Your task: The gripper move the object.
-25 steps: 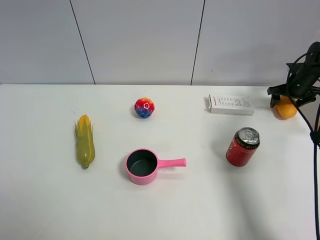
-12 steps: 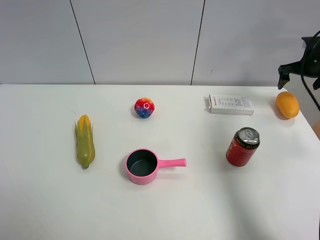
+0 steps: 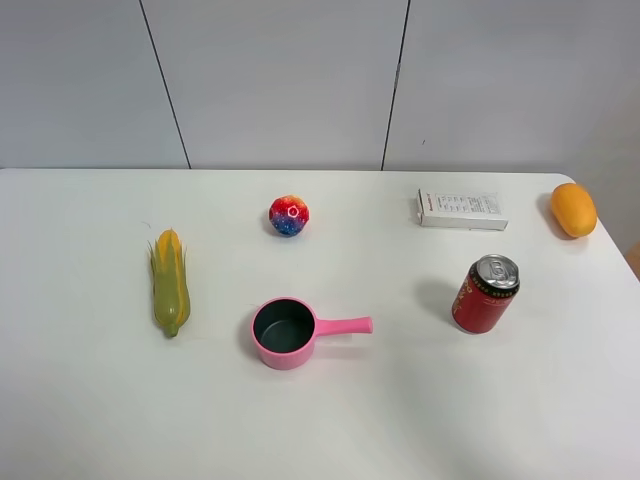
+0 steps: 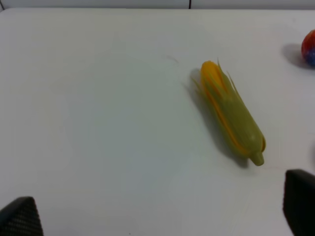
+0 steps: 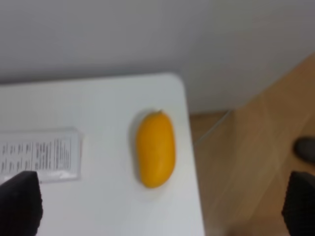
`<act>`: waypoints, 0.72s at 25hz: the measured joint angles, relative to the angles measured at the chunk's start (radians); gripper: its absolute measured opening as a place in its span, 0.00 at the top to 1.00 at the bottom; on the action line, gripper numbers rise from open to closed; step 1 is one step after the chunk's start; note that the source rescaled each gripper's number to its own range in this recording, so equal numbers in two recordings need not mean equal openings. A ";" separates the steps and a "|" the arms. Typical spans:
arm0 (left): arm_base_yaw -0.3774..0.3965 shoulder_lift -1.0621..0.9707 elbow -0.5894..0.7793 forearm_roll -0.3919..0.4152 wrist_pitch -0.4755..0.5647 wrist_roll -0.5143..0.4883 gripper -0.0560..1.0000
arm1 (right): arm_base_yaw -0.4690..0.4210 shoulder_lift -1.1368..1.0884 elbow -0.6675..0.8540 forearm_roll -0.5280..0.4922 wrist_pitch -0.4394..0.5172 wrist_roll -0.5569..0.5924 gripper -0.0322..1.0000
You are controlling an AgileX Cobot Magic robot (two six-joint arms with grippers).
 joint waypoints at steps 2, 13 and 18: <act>0.000 0.000 0.000 0.000 0.000 0.000 0.00 | 0.000 -0.104 0.023 0.000 0.000 -0.014 0.00; 0.000 0.000 0.000 0.000 0.000 0.000 0.00 | 0.084 -0.634 0.437 0.109 0.006 -0.102 0.00; 0.000 0.000 0.000 0.000 0.000 0.000 0.00 | 0.102 -0.881 0.657 0.106 0.007 -0.128 0.00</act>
